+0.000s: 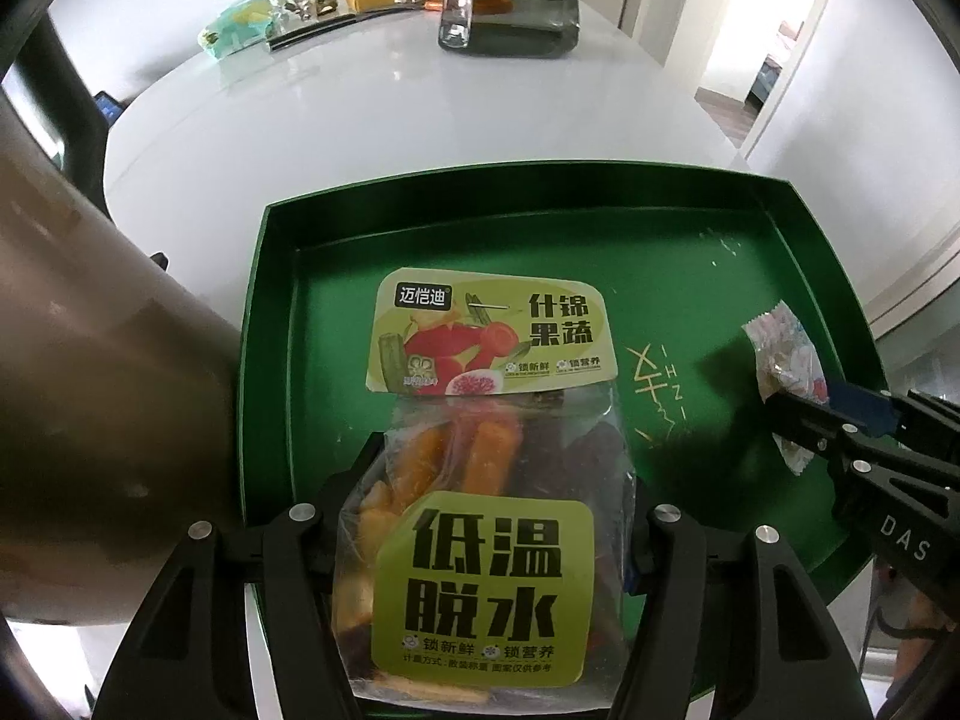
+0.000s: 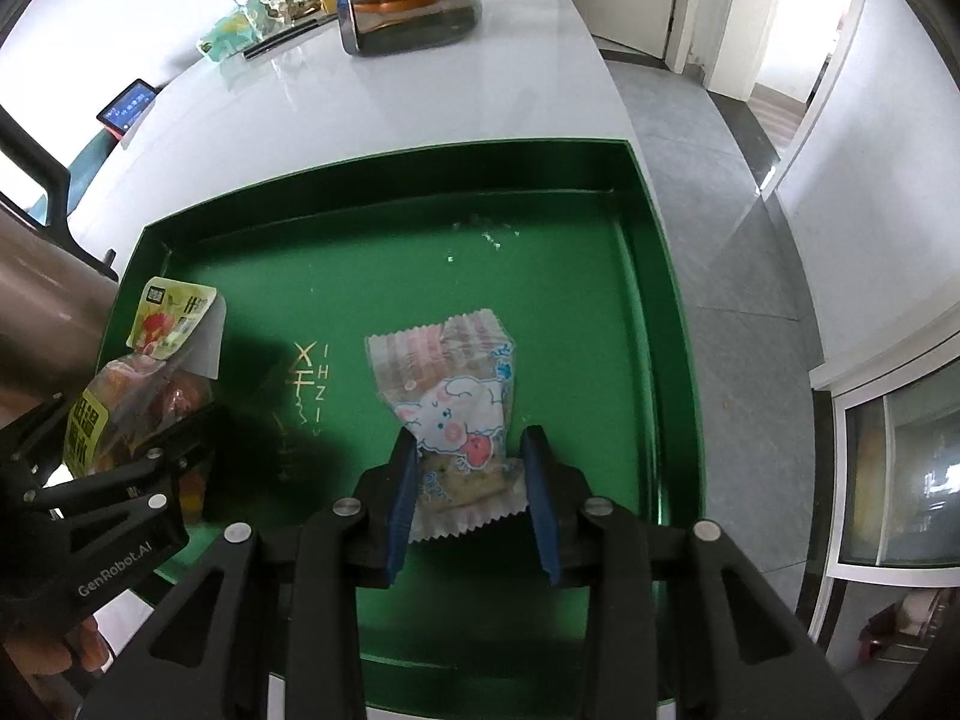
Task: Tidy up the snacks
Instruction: 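Open both tools to drop the packets into the green tray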
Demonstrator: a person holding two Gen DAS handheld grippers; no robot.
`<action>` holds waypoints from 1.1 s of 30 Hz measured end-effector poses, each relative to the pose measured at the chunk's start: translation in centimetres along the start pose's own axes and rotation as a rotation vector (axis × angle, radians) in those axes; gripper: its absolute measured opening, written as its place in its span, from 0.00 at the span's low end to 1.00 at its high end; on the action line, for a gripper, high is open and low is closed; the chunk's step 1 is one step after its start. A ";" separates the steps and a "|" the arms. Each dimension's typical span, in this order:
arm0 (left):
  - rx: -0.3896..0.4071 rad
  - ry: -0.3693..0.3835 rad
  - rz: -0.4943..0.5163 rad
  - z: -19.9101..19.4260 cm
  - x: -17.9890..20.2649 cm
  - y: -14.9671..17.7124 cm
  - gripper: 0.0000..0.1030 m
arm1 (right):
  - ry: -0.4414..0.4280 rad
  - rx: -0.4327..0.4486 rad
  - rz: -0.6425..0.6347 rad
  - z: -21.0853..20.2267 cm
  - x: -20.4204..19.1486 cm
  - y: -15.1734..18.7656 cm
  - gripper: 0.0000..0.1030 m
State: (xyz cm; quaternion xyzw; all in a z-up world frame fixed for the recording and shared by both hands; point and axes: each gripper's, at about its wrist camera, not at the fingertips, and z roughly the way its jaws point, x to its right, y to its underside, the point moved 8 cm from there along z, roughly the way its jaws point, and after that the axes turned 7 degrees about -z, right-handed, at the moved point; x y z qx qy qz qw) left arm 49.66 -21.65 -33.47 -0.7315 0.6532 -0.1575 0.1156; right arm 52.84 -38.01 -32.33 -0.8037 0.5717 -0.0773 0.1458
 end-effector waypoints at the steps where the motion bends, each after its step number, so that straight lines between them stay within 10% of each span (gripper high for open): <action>1: 0.005 -0.001 0.001 -0.1 -0.1 0.1 0.56 | 0.009 -0.002 -0.013 0.0 -0.1 -0.1 0.35; 9: 0.017 -0.001 0.003 -0.6 0.2 1.1 0.57 | -0.009 0.004 0.010 0.1 0.2 -0.4 0.37; 12: -0.031 0.002 -0.002 -0.3 0.1 1.5 0.77 | -0.021 -0.009 0.001 0.2 0.3 -0.4 0.37; 16: -0.020 0.001 -0.011 -0.5 0.2 2.0 0.80 | -0.003 -0.010 -0.001 0.4 0.6 -0.5 0.85; 33: 0.020 0.007 -0.008 -5.5 1.0 3.3 0.83 | 0.026 0.069 0.005 -4.5 1.0 -0.6 1.00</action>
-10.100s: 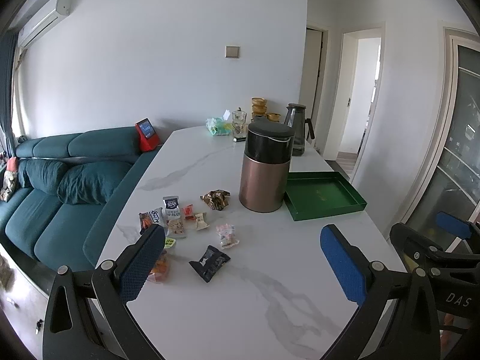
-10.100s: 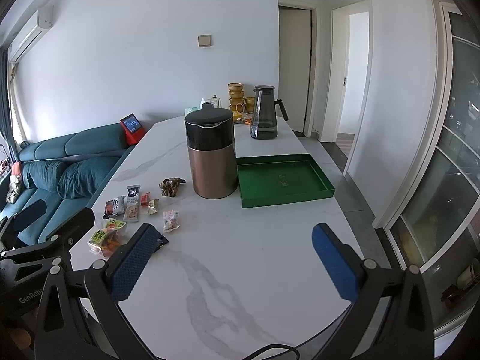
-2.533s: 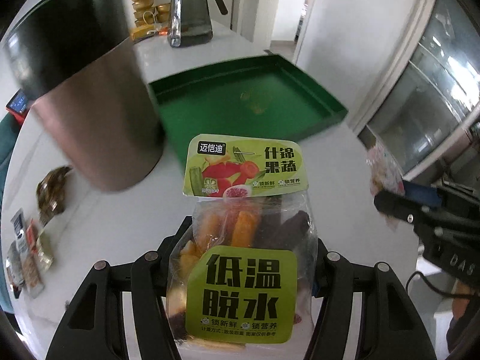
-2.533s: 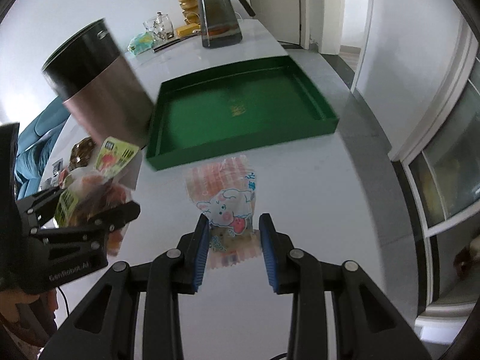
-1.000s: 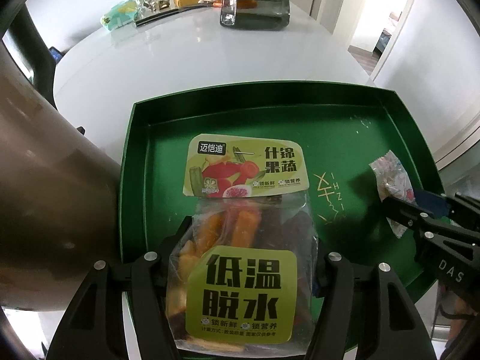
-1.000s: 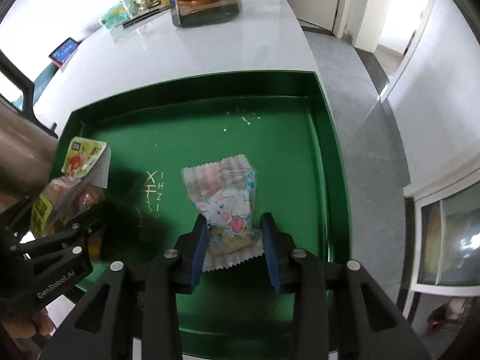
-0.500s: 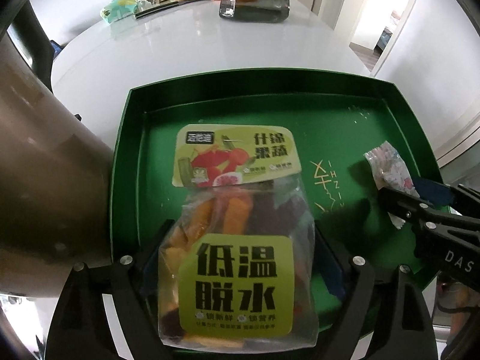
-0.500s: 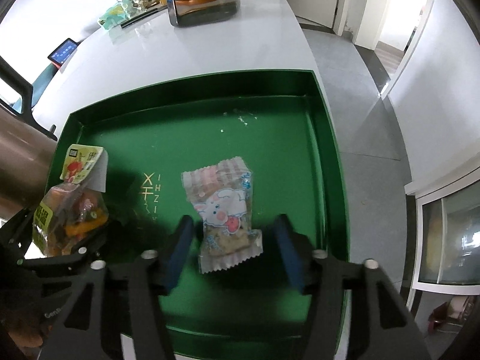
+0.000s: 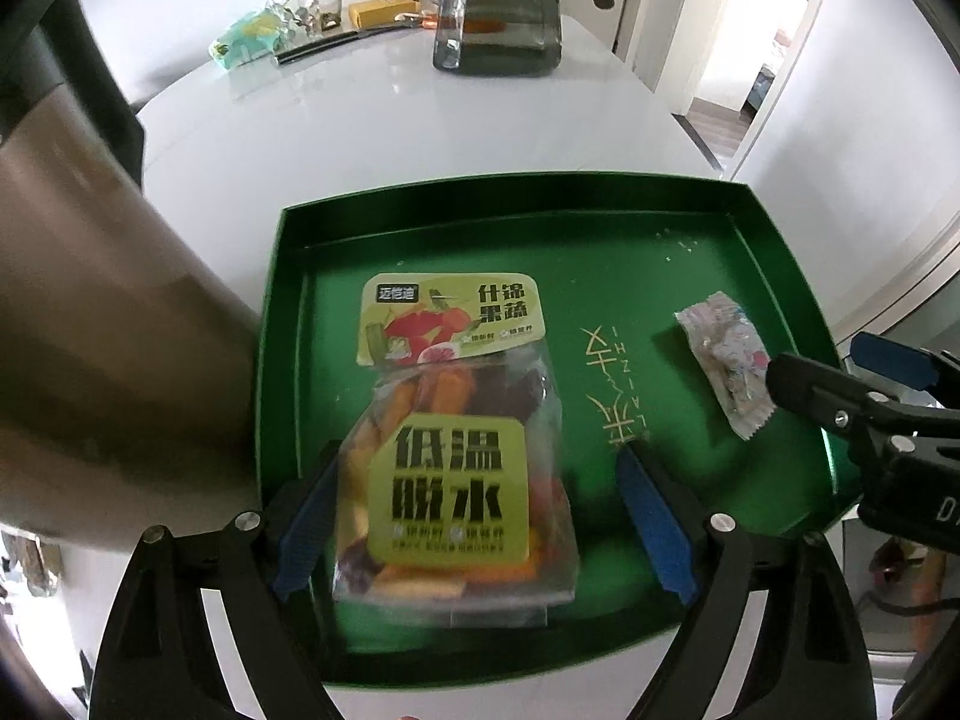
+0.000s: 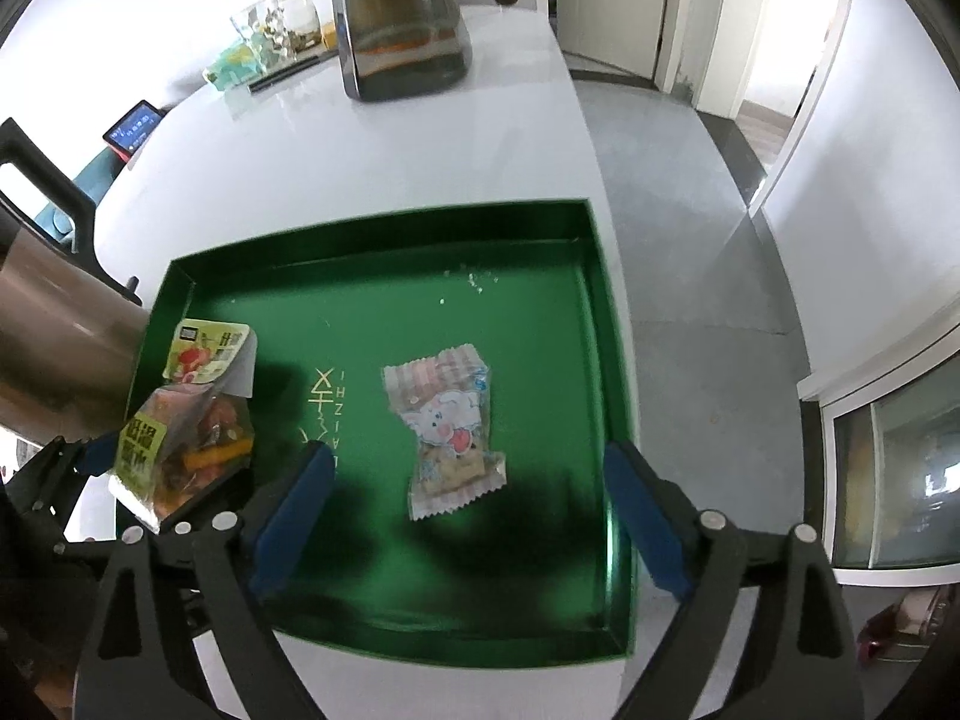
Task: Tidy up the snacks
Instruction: 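Open both tools to drop the packets into the green tray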
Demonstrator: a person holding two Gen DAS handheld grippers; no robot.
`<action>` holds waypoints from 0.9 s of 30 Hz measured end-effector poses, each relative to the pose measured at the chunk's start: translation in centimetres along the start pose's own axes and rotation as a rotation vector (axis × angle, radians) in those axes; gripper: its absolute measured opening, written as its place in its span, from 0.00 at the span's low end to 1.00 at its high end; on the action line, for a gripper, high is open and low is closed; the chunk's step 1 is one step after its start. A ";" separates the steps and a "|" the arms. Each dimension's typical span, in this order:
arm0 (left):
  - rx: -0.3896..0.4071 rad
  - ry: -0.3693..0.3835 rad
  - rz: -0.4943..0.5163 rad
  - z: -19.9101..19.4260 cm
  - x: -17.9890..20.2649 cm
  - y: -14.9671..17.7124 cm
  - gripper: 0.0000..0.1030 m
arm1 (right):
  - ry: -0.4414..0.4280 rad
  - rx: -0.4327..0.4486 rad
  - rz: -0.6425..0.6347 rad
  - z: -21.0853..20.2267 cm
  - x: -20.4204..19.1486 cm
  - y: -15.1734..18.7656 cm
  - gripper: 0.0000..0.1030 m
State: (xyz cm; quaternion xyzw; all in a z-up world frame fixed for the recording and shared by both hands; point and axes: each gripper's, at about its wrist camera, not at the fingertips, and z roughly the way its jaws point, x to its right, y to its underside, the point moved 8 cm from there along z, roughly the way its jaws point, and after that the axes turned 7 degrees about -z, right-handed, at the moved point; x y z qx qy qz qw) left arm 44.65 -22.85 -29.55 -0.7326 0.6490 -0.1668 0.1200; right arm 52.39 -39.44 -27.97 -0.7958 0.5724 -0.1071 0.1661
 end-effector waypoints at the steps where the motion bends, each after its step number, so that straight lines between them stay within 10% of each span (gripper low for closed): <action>1: -0.001 0.000 -0.001 -0.4 0.0 0.2 0.83 | 0.005 0.005 0.001 -0.3 0.1 0.1 1.00; 24: 0.032 0.007 0.010 -7.0 -0.1 5.1 0.83 | 0.029 0.062 0.011 -5.6 -1.5 3.8 1.00; 27: 0.039 0.016 0.009 -7.8 -0.5 5.7 0.98 | 0.051 0.070 -0.013 -6.3 -2.0 4.3 1.00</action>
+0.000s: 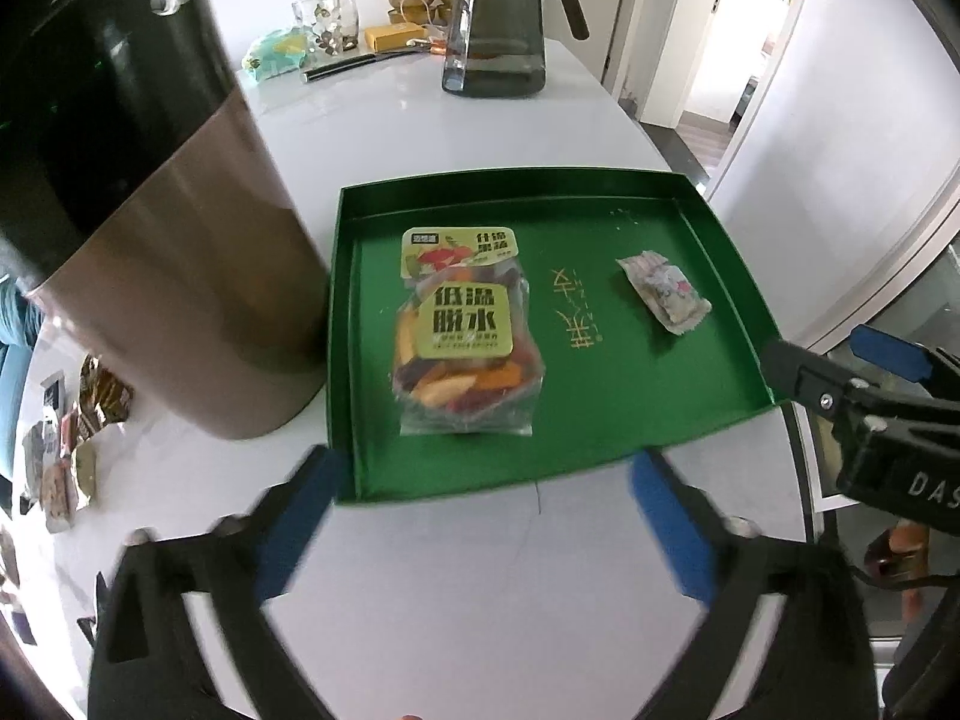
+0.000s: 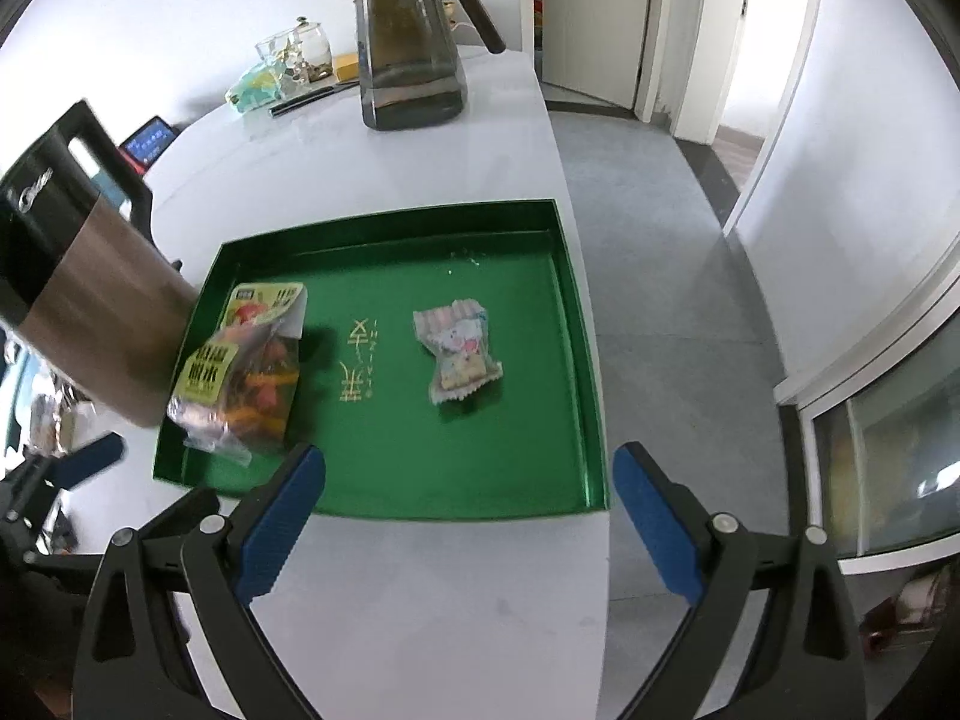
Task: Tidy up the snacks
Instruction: 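Open both tools to drop the packets into the green tray, then move both open tools back toward the remaining snacks on the table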
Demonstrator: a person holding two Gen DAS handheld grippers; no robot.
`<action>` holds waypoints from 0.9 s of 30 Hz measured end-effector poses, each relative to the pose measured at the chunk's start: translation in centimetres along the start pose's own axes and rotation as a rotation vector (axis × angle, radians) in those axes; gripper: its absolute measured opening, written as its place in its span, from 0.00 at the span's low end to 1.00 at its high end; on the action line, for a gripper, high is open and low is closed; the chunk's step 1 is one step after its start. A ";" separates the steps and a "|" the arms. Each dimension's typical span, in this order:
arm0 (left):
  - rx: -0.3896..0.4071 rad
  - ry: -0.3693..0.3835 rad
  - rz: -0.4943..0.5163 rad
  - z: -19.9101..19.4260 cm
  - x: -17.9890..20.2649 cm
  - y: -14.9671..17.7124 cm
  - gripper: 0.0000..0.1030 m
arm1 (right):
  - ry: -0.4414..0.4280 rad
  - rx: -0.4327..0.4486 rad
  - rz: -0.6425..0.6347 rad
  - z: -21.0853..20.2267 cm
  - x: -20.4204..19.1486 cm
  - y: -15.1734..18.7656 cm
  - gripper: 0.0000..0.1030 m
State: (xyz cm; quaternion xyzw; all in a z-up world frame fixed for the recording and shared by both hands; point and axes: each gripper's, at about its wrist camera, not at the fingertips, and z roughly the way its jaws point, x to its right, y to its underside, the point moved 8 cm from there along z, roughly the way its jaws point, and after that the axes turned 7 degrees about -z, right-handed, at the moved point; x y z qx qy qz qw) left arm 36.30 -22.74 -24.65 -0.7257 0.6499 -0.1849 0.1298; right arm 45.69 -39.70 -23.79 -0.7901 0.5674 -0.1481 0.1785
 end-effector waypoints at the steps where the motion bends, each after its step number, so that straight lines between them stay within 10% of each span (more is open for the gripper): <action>1: 0.003 0.001 0.002 -0.2 -0.1 0.2 0.98 | -0.006 0.003 0.003 -0.2 -0.2 0.1 1.00; 27: 0.036 0.054 0.012 -4.6 -6.2 3.5 0.98 | 0.029 0.078 -0.011 -6.6 -7.4 1.9 1.00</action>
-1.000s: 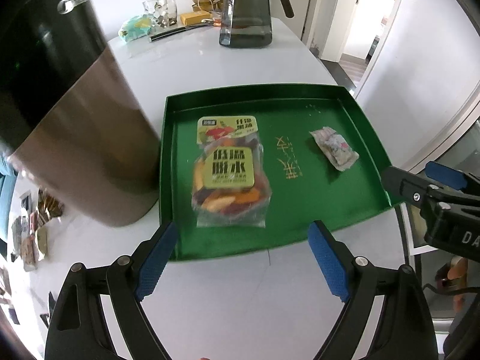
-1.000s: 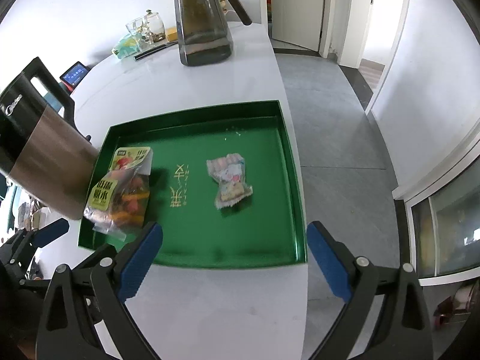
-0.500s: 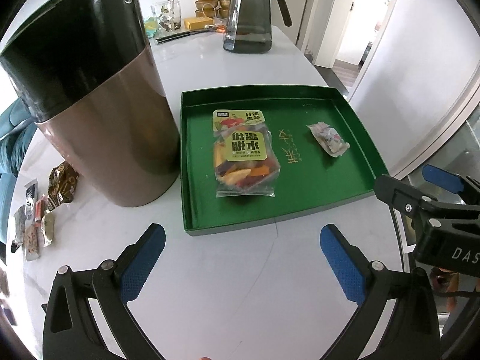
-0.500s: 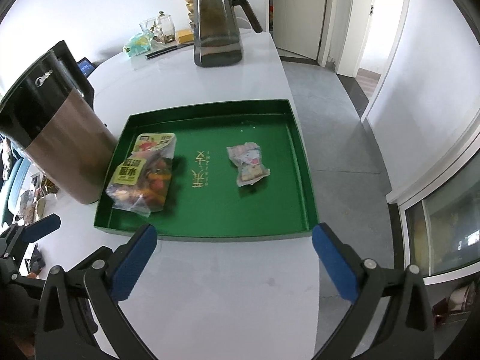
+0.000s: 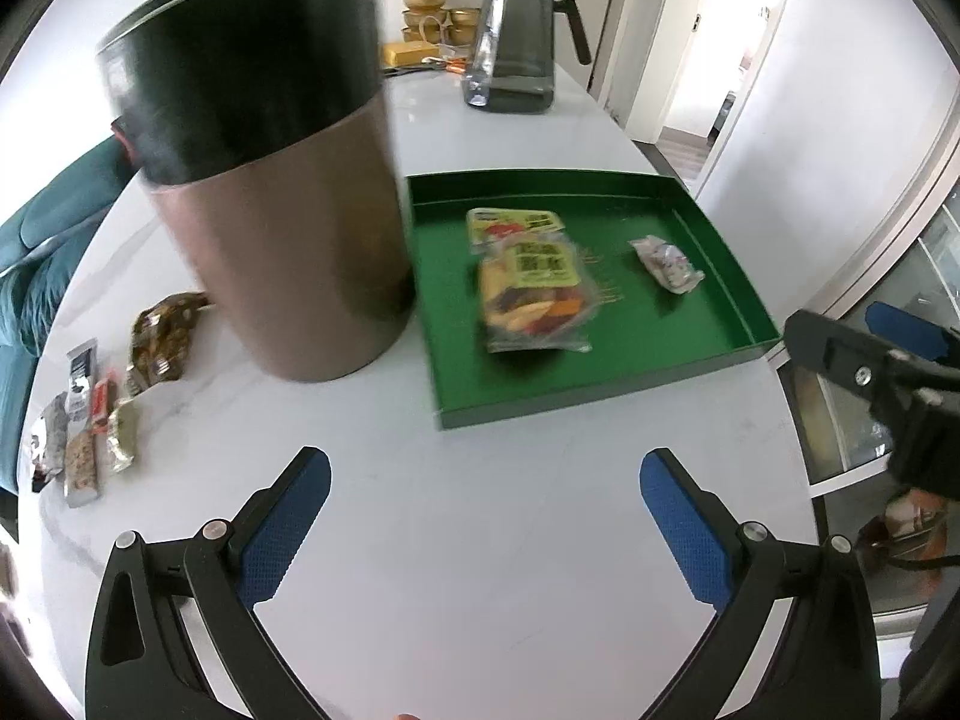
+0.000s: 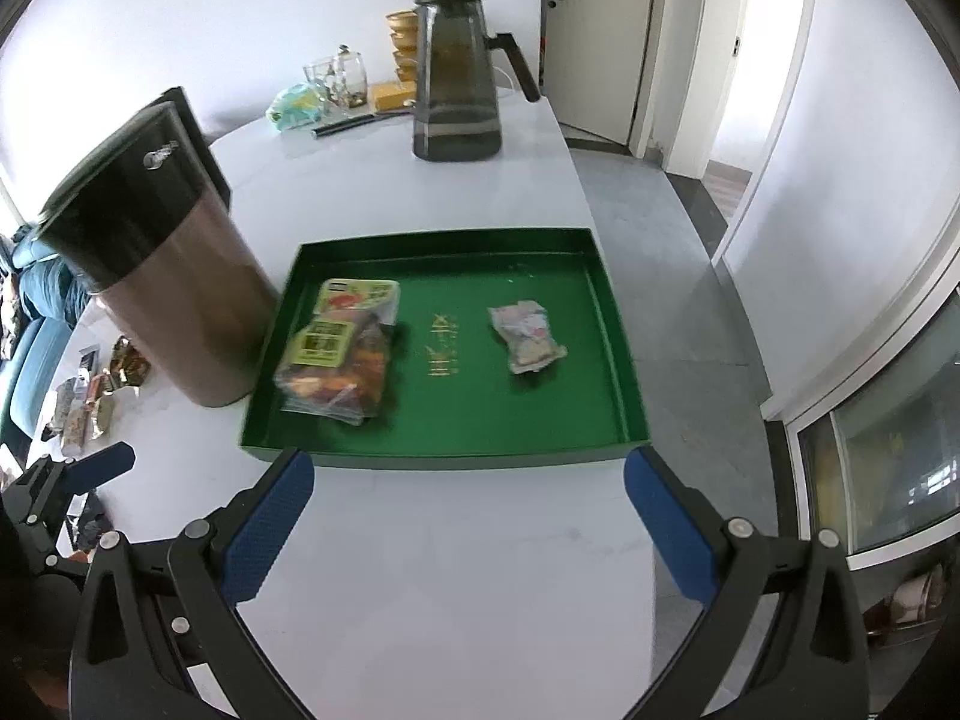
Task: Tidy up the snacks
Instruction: 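Move both open tools back toward the remaining snacks on the table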
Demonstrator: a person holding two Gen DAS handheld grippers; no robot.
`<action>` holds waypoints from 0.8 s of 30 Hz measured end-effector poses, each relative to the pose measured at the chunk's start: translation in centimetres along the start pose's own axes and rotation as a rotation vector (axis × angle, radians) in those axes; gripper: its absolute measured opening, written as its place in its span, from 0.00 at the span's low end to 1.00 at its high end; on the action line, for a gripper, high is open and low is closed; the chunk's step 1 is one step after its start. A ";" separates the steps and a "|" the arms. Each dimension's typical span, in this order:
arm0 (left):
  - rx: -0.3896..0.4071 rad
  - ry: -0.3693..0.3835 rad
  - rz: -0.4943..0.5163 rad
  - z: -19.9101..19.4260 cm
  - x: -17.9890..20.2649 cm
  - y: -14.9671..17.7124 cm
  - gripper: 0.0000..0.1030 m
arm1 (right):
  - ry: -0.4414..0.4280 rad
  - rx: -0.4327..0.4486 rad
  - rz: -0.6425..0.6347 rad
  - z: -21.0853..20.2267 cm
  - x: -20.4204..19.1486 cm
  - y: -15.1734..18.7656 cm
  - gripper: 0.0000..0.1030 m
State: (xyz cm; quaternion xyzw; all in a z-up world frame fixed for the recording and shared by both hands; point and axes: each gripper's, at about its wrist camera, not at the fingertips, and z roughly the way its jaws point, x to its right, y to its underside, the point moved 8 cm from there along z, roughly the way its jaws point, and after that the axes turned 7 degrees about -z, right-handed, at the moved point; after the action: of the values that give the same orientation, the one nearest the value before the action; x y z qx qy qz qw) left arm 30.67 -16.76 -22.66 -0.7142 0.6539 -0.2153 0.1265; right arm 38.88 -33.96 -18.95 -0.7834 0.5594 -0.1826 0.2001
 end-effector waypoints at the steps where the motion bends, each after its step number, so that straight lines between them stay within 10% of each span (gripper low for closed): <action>1: -0.004 0.002 -0.002 -0.1 -0.7 0.2 0.98 | -0.005 0.000 -0.001 -0.2 -0.7 0.1 1.00; 24: -0.014 -0.136 -0.101 -2.8 -33.6 1.6 0.99 | -0.069 -0.050 -0.005 3.0 -29.6 0.3 1.00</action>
State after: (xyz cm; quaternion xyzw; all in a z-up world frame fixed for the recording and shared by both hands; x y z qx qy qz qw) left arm 26.25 16.51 -25.74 -0.7600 0.6086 -0.1676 0.1546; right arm 31.05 -5.62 -23.57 -0.7955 0.5544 -0.1418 0.1992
